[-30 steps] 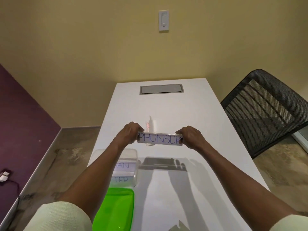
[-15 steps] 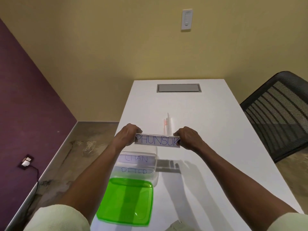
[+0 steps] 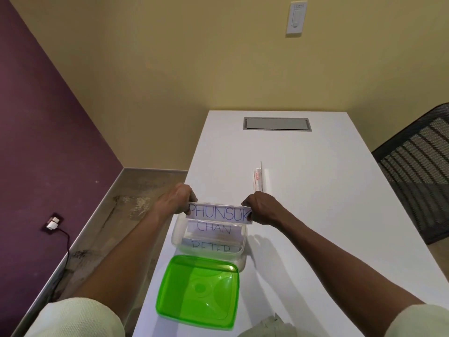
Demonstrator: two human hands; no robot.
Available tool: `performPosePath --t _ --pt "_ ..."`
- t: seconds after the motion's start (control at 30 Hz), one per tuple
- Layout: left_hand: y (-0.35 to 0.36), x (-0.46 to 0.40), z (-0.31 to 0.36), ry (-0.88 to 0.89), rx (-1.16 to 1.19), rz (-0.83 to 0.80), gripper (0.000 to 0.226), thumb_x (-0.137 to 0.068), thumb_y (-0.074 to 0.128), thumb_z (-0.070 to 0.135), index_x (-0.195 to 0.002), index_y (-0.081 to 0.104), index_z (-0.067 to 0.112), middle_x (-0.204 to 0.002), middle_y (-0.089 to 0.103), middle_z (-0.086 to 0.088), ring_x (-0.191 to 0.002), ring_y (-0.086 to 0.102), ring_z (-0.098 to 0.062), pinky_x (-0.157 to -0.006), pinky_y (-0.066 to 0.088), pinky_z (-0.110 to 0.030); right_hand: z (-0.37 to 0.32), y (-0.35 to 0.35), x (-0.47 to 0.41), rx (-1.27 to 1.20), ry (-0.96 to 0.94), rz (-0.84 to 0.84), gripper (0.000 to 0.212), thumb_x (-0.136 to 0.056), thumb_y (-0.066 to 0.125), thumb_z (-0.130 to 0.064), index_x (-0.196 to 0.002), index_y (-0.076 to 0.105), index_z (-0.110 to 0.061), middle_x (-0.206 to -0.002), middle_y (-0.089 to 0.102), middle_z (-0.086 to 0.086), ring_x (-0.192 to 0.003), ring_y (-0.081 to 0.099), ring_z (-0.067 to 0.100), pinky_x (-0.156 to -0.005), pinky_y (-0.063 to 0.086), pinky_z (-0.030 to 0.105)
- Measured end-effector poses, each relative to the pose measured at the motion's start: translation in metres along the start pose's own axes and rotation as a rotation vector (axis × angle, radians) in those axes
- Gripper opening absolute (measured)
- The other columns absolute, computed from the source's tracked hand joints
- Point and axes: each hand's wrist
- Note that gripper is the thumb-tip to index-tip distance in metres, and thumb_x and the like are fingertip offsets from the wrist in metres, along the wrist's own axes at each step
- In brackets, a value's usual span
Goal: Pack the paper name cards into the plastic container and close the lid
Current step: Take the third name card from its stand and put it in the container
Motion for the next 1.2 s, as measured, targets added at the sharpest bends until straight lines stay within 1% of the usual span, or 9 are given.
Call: performPosePath --t 0.1,0.2,0.4,0.47,0.63,0.87,0.97,1.1,1.2 --pt "0.001 -0.001 -0.006 -0.014 -0.024 -0.038 0.042 -0.065 0.087 0.01 -0.105 0.075 0.017 -0.1 0.075 0.001 -0.078 0.065 -0.012 -0.065 0.051 -0.025 -0.008 0.008 -0.006 0.041 -0.023 -0.048 0.036 -0.071 0.069 -0.013 -0.107 0.07 -0.009 -0.098 0.073 0.015 -0.095 0.067 0.032 -0.073 0.058 0.039" --pt "0.006 -0.003 -0.011 -0.028 -0.026 -0.065 0.047 -0.063 0.088 0.011 -0.107 0.073 0.016 -0.105 0.073 -0.001 -0.078 0.064 -0.014 -0.066 0.054 -0.028 -0.015 0.015 -0.009 0.089 -0.038 -0.089 0.028 -0.07 0.069 -0.014 -0.097 0.071 -0.007 -0.088 0.072 0.016 -0.086 0.068 0.033 -0.065 0.055 0.034" --pt "0.025 -0.007 -0.018 -0.021 -0.011 -0.109 0.049 -0.062 0.088 0.006 -0.107 0.072 0.01 -0.106 0.073 -0.006 -0.084 0.068 -0.018 -0.079 0.06 -0.036 -0.022 0.03 -0.013 0.153 -0.072 -0.16 0.029 -0.073 0.07 -0.015 -0.099 0.067 -0.004 -0.093 0.067 0.019 -0.086 0.065 0.035 -0.06 0.041 0.029" --pt "0.031 -0.008 -0.021 -0.016 -0.019 -0.117 0.048 -0.062 0.088 0.005 -0.107 0.072 0.01 -0.106 0.073 -0.007 -0.088 0.068 -0.021 -0.081 0.06 -0.039 -0.025 0.036 -0.015 0.17 -0.084 -0.181 0.028 -0.073 0.07 -0.014 -0.099 0.067 -0.004 -0.095 0.067 0.018 -0.088 0.065 0.035 -0.062 0.042 0.029" --pt "0.042 -0.009 -0.024 0.032 -0.138 -0.12 0.049 -0.063 0.087 0.008 -0.11 0.071 0.014 -0.111 0.071 -0.006 -0.093 0.068 -0.022 -0.083 0.059 -0.036 -0.03 0.05 -0.02 0.208 -0.137 -0.202 0.026 -0.076 0.068 -0.016 -0.098 0.061 -0.002 -0.1 0.064 0.02 -0.092 0.063 0.036 -0.065 0.038 0.03" --pt "0.061 -0.011 -0.025 0.076 -0.24 -0.15 0.044 -0.07 0.075 -0.006 -0.109 0.069 0.013 -0.113 0.07 -0.009 -0.099 0.067 -0.026 -0.085 0.056 -0.037 -0.036 0.066 -0.025 0.279 -0.191 -0.258 0.028 -0.077 0.068 -0.011 -0.102 0.06 0.0 -0.102 0.063 0.02 -0.092 0.063 0.036 -0.066 0.04 0.032" --pt "0.067 -0.012 -0.022 0.107 -0.322 -0.159 0.038 -0.075 0.071 -0.004 -0.109 0.069 0.011 -0.113 0.069 -0.011 -0.101 0.067 -0.028 -0.084 0.056 -0.037 -0.038 0.072 -0.026 0.302 -0.21 -0.277 0.026 -0.077 0.067 -0.008 -0.102 0.061 0.0 -0.1 0.064 0.02 -0.091 0.064 0.036 -0.065 0.04 0.032" --pt "0.076 -0.014 -0.019 0.158 -0.435 -0.155 0.03 -0.079 0.064 -0.005 -0.108 0.069 0.005 -0.113 0.067 -0.015 -0.101 0.067 -0.031 -0.083 0.054 -0.038 -0.04 0.079 -0.028 0.314 -0.235 -0.293 0.022 -0.076 0.064 -0.003 -0.098 0.062 -0.002 -0.099 0.065 0.019 -0.09 0.065 0.035 -0.068 0.046 0.034" --pt "0.082 -0.016 -0.019 0.202 -0.504 -0.136 0.029 -0.079 0.057 -0.009 -0.102 0.068 0.004 -0.108 0.067 -0.017 -0.099 0.067 -0.035 -0.08 0.053 -0.04 -0.041 0.085 -0.028 0.315 -0.256 -0.293 0.017 -0.076 0.06 0.001 -0.093 0.062 -0.003 -0.095 0.065 0.018 -0.086 0.064 0.035 -0.065 0.042 0.033"
Point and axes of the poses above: each hand's wrist, its own x-axis away from the middle knuckle, its own y-axis out of the palm, z = x × y
